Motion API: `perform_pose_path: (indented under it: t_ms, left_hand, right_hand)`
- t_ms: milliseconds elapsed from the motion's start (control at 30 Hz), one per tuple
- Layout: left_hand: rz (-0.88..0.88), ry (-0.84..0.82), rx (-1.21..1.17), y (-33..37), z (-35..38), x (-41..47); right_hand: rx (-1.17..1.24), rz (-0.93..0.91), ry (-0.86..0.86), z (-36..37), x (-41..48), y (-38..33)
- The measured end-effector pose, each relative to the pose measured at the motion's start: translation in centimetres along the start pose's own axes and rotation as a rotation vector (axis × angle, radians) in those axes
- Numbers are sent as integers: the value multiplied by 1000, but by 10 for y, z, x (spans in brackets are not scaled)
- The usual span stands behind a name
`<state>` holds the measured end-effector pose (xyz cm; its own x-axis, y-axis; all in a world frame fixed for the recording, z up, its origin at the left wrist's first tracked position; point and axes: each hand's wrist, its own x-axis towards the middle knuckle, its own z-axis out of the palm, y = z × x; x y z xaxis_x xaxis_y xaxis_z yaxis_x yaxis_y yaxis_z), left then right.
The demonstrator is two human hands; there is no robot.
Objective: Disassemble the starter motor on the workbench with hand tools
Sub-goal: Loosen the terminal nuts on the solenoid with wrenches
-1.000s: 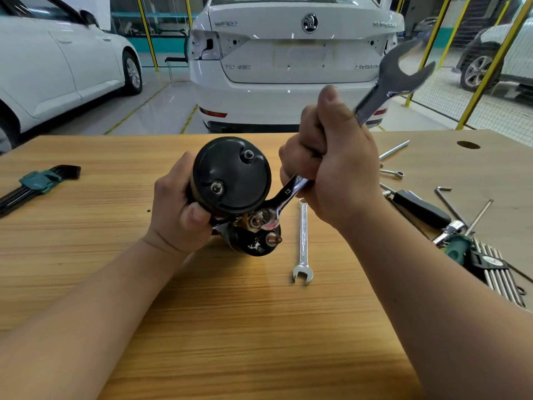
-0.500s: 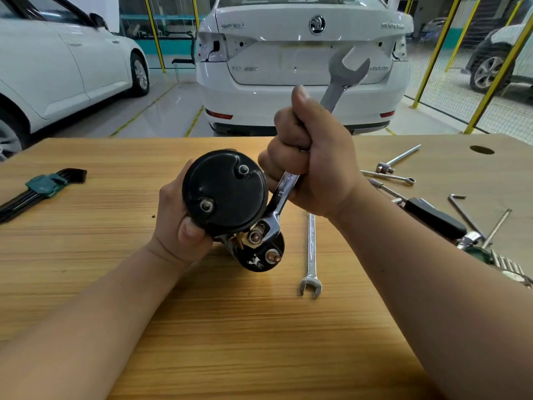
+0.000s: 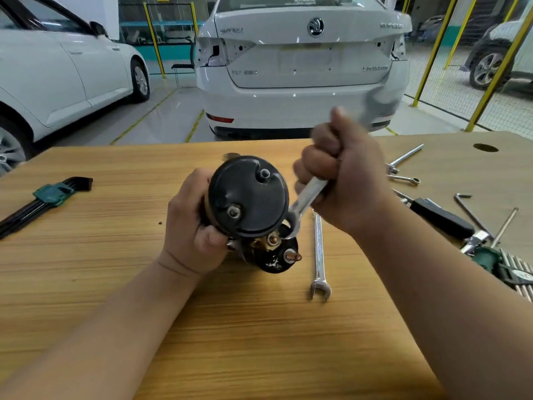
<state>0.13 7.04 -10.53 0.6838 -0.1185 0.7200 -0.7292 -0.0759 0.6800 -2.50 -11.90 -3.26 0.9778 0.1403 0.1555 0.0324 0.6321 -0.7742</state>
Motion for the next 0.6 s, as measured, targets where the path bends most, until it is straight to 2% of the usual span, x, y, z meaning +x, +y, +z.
perform_pose_path:
  t_ms: [67,133,233,433,600]
  left_hand:
    - [102,-8,258,0,-1,-5]
    - [99,20,314,11,-2,-9]
    - [165,48,386,19,2,-9]
    - [175,98,514,21,12,0]
    - [183,92,532,21,12,-1]
  right_hand:
    - [-23,-186,162,-3,-29,-4]
    - [-75,-342,309,-3,-58,3]
    - [-141,-479,456,3,-82,22]
    - [-103,-626,581,15,-89,33]
    - [-2,-591,696,20,-88,45]
